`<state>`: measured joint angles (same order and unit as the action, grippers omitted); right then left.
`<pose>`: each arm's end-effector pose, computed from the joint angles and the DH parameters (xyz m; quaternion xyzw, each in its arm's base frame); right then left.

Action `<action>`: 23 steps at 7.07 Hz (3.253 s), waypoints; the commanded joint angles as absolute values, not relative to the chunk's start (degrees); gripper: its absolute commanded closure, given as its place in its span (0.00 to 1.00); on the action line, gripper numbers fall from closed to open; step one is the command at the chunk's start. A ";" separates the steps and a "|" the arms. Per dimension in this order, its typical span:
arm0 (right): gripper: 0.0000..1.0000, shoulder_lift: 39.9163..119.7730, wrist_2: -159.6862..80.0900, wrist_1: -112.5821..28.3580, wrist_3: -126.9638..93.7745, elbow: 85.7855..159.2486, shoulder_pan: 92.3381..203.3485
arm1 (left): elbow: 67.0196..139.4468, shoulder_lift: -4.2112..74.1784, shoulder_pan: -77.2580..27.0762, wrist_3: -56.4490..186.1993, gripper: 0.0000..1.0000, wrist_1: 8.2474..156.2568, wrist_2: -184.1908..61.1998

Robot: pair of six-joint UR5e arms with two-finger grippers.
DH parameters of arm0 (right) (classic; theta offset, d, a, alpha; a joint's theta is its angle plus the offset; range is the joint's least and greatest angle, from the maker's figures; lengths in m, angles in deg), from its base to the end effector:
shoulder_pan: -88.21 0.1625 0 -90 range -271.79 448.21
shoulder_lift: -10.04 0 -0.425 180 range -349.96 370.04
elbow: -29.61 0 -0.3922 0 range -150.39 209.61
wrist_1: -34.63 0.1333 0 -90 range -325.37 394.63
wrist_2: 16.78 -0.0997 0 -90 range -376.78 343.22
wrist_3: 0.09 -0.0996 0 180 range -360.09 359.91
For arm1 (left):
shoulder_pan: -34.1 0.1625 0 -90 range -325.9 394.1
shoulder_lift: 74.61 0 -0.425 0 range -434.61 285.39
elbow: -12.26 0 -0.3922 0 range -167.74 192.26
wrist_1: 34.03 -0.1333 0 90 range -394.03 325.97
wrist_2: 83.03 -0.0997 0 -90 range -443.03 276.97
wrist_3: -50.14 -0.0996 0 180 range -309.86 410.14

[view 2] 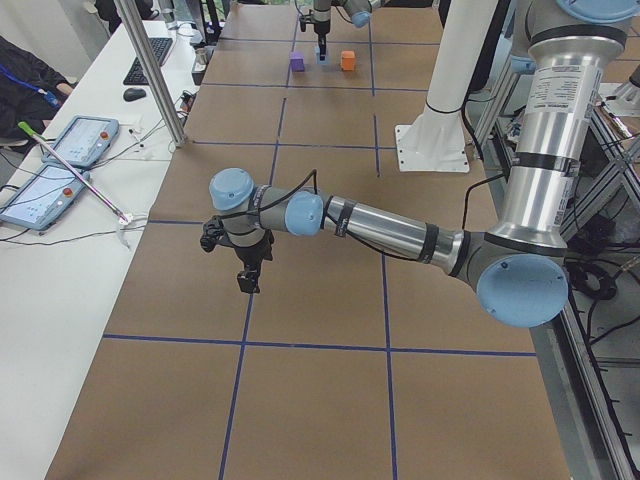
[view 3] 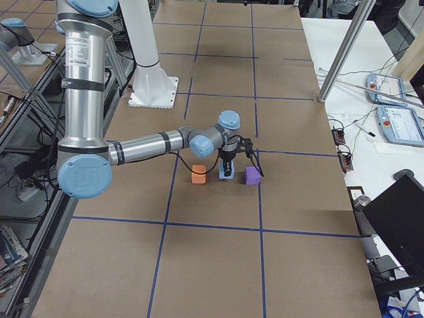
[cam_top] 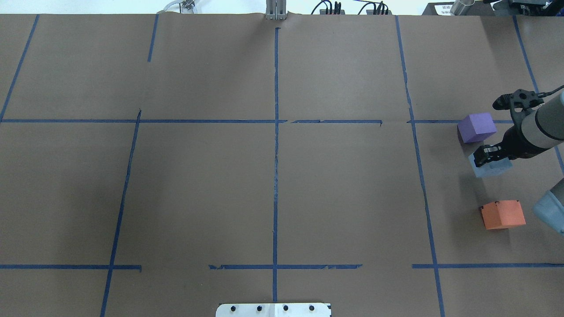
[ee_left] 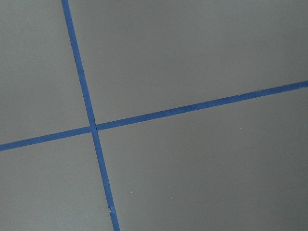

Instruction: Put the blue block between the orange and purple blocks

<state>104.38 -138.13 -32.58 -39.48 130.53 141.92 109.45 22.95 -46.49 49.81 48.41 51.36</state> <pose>-0.2220 -0.4400 0.5666 0.0324 -0.3561 -0.0433 0.9329 0.0260 -0.5461 0.5421 0.0280 0.3804 0.1021 0.9187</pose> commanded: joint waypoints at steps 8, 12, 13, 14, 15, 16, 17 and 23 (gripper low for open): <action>0.00 104.26 -144.92 -59.40 -8.31 140.34 162.33 | 110.17 22.86 -46.49 49.36 0.00 48.41 51.36; 0.00 109.51 -149.92 -72.07 19.50 137.73 180.84 | 107.98 21.63 -53.05 37.15 0.00 47.45 50.83; 0.00 109.44 -150.97 -71.98 19.07 137.80 180.85 | 108.24 18.41 -55.69 36.96 0.00 47.53 51.18; 0.00 109.01 -150.90 -71.98 18.02 137.54 180.85 | 109.02 15.68 -56.50 36.87 0.00 48.06 51.27; 0.00 108.83 -150.90 -71.98 17.05 137.71 180.85 | 109.12 13.65 -56.60 36.96 0.00 48.24 51.44; 0.00 108.74 -150.90 -71.98 17.05 137.72 180.76 | 109.21 12.15 -56.60 36.96 0.00 48.59 51.62; 0.00 108.74 -150.90 -71.72 17.05 137.72 180.76 | 109.47 11.70 -56.60 37.05 0.00 49.29 53.10; 0.00 108.74 -150.90 -70.22 16.61 137.36 180.76 | 110.61 10.64 -56.69 37.31 0.00 51.49 44.50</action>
<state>108.73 -150.89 -70.23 16.65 137.38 180.76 110.40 10.67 -56.68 37.32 51.45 46.10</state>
